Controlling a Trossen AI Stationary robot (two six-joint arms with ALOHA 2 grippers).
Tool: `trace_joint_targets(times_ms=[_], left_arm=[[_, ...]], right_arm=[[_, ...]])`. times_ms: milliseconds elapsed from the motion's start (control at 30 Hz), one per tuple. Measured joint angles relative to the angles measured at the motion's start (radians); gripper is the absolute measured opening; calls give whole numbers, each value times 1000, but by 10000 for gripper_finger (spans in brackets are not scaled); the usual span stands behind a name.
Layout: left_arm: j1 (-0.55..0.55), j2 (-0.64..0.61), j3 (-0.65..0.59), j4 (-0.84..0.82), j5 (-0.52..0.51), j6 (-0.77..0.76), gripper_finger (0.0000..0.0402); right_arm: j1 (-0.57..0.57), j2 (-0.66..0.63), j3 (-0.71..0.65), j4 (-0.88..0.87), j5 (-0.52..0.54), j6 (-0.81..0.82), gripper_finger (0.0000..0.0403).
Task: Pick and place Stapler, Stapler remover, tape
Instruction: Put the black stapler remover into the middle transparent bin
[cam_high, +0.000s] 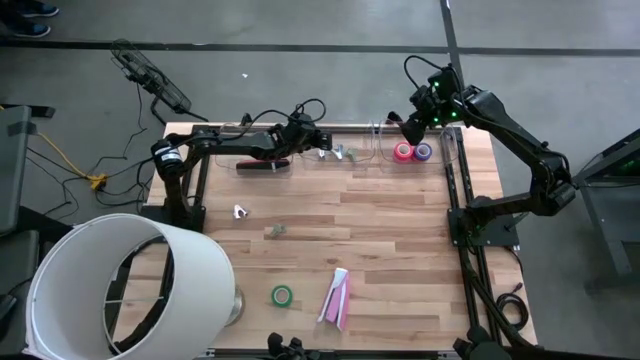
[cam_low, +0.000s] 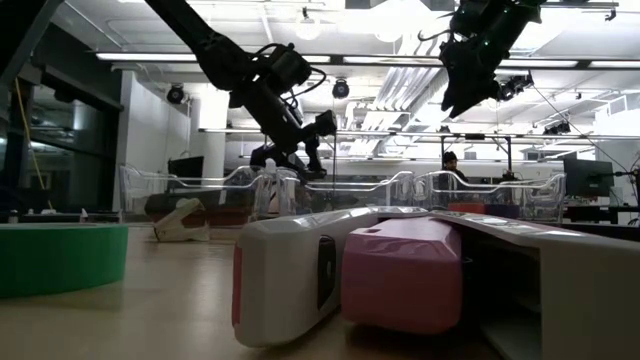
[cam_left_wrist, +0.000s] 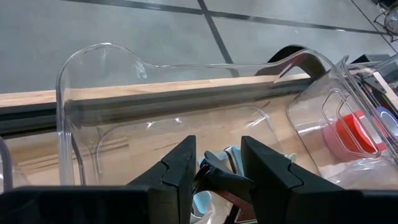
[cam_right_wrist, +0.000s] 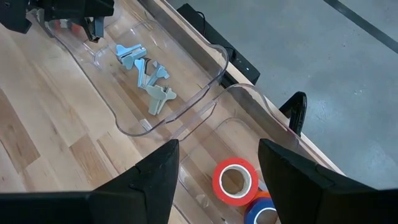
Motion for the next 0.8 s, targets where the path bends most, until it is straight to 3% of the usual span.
trace_joint_targets(times_ms=[800], left_arm=[[0,0,0,0,10,0,126]], right_arm=[[0,0,0,-1,0,0,211]])
